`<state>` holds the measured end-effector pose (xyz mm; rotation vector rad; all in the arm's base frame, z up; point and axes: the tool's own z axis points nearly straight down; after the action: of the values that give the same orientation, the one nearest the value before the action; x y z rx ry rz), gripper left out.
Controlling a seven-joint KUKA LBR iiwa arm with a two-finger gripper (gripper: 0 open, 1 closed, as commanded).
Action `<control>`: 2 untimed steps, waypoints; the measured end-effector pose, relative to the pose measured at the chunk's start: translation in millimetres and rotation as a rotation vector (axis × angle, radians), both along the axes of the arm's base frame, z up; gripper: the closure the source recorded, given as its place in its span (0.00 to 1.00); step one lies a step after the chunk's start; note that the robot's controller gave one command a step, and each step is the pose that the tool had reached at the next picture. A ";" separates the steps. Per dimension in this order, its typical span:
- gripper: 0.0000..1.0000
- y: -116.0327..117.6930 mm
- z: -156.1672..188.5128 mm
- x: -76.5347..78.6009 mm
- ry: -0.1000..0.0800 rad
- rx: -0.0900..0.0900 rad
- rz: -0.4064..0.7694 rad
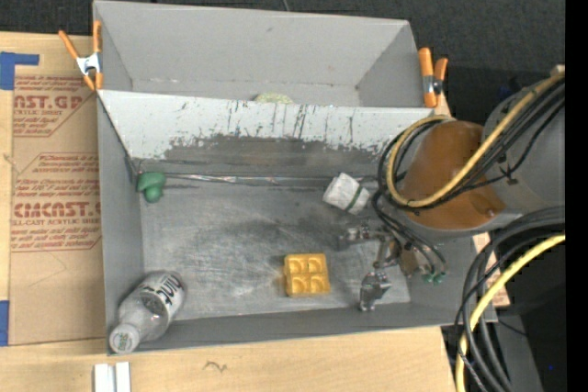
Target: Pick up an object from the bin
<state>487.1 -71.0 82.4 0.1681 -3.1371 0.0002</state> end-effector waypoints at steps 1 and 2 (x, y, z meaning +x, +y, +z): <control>0.00 5.0 -6.3 0.3 0.002 0.001 0.014; 0.00 18.6 -9.7 5.0 -0.005 -0.002 0.171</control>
Offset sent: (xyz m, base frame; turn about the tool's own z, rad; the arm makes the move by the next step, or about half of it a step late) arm 0.0042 0.0253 -0.0124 -0.2159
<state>492.1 -52.4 72.7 0.4357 -3.1159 0.0030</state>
